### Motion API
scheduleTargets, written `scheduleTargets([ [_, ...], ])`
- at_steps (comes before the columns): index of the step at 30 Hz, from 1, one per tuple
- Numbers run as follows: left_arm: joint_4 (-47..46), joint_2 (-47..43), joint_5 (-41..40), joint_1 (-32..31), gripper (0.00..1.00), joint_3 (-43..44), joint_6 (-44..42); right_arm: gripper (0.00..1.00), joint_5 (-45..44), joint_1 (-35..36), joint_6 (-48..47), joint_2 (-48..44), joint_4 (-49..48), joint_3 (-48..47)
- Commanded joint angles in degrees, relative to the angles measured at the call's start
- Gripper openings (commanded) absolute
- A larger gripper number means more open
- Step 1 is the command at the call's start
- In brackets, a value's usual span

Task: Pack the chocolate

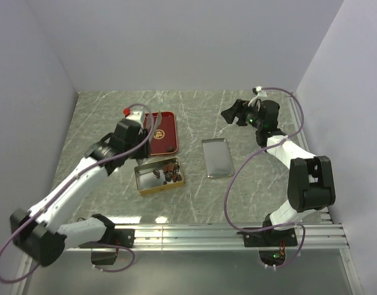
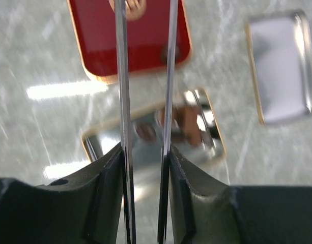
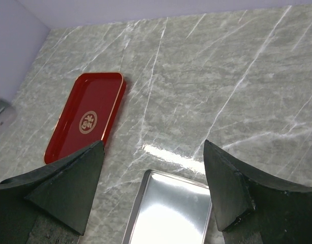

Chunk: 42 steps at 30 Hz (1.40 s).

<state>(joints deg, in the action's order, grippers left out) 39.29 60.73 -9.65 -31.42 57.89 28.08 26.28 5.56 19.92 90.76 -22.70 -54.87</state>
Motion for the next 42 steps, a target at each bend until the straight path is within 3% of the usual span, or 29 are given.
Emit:
scheduleTargets([
  [1,-10.28,7.37,-3.19,3.80,0.41,6.52,-6.53,0.85,1.23,-0.55,-0.15,-1.99,-2.00,-1.11],
  [6,-16.07,15.98,-1.69,9.87,0.40,8.73,-9.52,0.85,1.40,-0.46,-0.06,-2.17,-2.18,-1.03],
  [13,-21.26,18.11,-5.64,24.72,0.40,4.88,-9.97,0.85,2.54,-0.46,0.47,-0.85,-2.96,-1.82],
  [24,-18.37,28.03,-13.37,27.11,0.41,5.57,-11.90,0.85,2.28,-0.55,0.20,-0.94,-3.05,-1.91],
  [31,-16.53,35.58,-12.58,28.16,0.46,6.71,-12.43,0.85,2.89,-0.73,0.56,-0.41,-3.84,-1.64],
  [42,-18.99,41.22,-10.13,31.33,0.63,8.03,-14.10,0.85,2.37,-0.99,0.47,-1.20,-4.46,-0.94],
])
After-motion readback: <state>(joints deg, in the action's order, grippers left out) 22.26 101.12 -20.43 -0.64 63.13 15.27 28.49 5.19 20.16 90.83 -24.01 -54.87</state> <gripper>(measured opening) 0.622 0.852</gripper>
